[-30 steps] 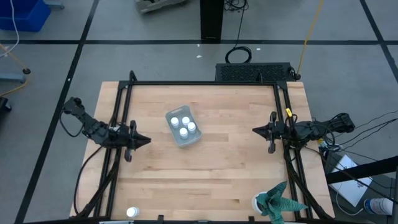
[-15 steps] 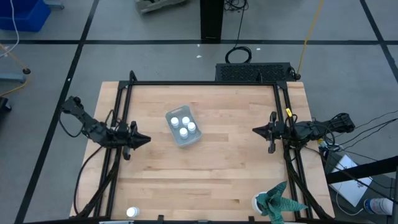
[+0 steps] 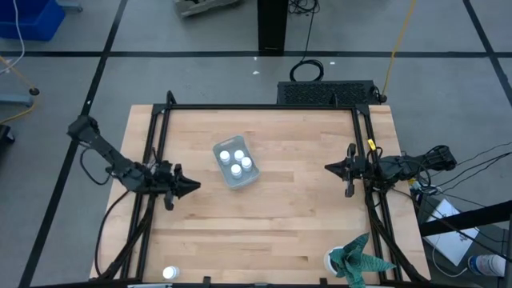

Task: Pick and place pill bottles into a basket
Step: Put the white pill bottle into the gray bin

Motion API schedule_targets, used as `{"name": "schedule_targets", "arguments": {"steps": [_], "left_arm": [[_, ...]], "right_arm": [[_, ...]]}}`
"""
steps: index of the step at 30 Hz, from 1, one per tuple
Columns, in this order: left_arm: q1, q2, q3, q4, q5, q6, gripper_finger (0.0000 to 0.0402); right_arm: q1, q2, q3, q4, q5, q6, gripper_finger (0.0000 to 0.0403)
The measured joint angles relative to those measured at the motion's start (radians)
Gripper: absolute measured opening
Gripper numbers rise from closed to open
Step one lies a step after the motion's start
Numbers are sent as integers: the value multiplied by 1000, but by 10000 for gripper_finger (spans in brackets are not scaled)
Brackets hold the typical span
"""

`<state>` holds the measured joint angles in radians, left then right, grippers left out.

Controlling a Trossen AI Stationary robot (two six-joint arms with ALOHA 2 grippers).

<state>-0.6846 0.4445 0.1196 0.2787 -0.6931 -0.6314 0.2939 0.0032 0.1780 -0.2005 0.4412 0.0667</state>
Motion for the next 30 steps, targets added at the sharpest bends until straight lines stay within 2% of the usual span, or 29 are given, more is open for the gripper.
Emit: {"name": "schedule_targets", "arguments": {"steps": [3,6,12,15,19,22,25,30], "left_arm": [[-10,152,61,13,-50,-49,46],[-13,334,198,-91,-88,-120,39],[-42,647,612,-542,27,-339,6],[-87,759,795,-730,65,-413,7],[-162,861,964,-884,95,-485,41],[-223,918,1038,-992,137,-647,80],[-287,977,1069,-1100,149,-854,124],[-330,1050,1069,-1169,275,-1149,193]], "right_arm": [[0,0,0,0,0,0,4],[0,0,0,0,0,0,4],[0,0,0,0,0,0,4],[0,0,0,0,0,0,4],[0,0,0,-1,0,0,4],[0,0,0,0,0,0,4],[0,0,0,0,0,0,4],[0,0,0,0,0,0,4]]}}
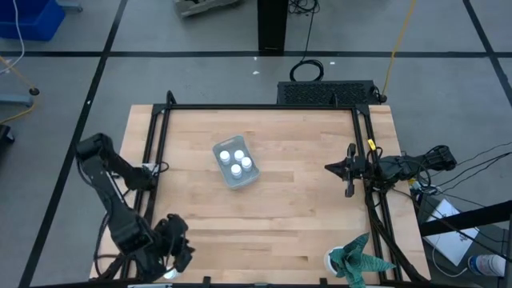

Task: Pick and place pill bottles into a basket
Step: Put the white pill bottle into the gray bin

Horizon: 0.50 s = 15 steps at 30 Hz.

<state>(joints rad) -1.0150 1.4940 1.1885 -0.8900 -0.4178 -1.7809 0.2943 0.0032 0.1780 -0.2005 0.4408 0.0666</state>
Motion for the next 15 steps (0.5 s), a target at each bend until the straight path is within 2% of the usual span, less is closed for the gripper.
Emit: {"name": "schedule_targets", "arguments": {"steps": [4,7,15], "left_arm": [[-8,34,0,-41,44,-80,230],[-11,59,0,-53,136,-145,247],[-47,100,0,-51,275,-262,262]], "right_arm": [[0,0,0,0,0,0,4],[0,0,0,0,0,0,4],[0,0,0,0,0,0,4]]}}
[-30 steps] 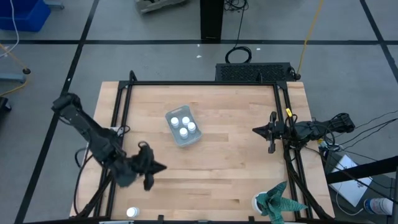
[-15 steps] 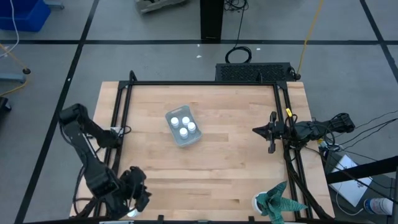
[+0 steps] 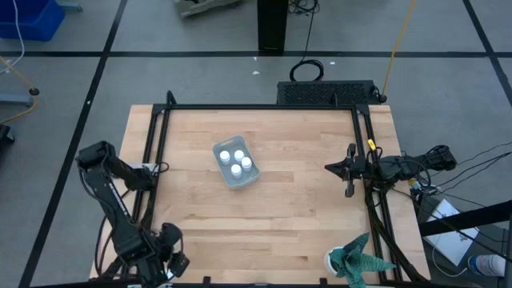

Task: Pick and place pill bottles into a basket
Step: Put the white pill bottle into the gray bin

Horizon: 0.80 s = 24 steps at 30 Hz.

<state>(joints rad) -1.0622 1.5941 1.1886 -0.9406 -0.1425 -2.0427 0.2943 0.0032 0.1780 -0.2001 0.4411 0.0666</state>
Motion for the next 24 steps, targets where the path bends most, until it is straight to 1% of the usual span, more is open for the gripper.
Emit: {"name": "schedule_targets", "arguments": {"steps": [5,6,13,21,24], "left_arm": [[-43,21,0,-1,66,-86,253],[-53,23,0,-1,67,-99,251],[-99,23,0,18,38,-187,251],[-115,23,0,63,-59,-186,251],[-116,23,0,78,-67,-185,252]], "right_arm": [[0,0,0,0,0,0,4],[0,0,0,0,0,0,4],[0,0,0,0,0,0,4],[0,0,0,0,0,0,4],[0,0,0,0,0,0,4]]}}
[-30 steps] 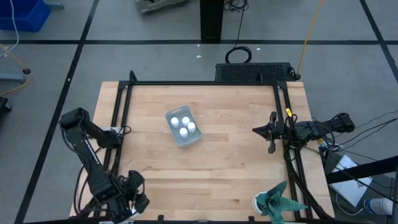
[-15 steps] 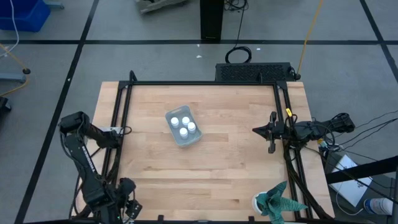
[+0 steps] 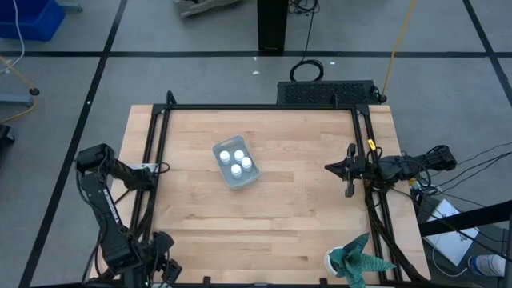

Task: Pick and place pill bottles into a basket
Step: Put the white pill bottle into the gray bin

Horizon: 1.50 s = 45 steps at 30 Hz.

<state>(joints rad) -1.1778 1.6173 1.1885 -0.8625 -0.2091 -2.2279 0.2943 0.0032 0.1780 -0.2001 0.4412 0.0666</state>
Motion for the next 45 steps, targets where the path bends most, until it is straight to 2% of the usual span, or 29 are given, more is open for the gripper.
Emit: {"name": "schedule_targets", "arguments": {"steps": [4,11,21,31,45], "left_arm": [[0,18,0,10,-5,-4,271],[0,66,0,62,60,-6,306],[-4,72,0,54,83,-17,290],[-15,72,0,52,93,-35,293],[-23,130,-1,83,119,-29,285]], "right_arm": [[0,0,0,0,0,0,4],[0,0,0,0,0,0,4],[0,0,0,0,0,0,4],[0,0,0,0,0,0,4],[0,0,0,0,0,0,4]]}}
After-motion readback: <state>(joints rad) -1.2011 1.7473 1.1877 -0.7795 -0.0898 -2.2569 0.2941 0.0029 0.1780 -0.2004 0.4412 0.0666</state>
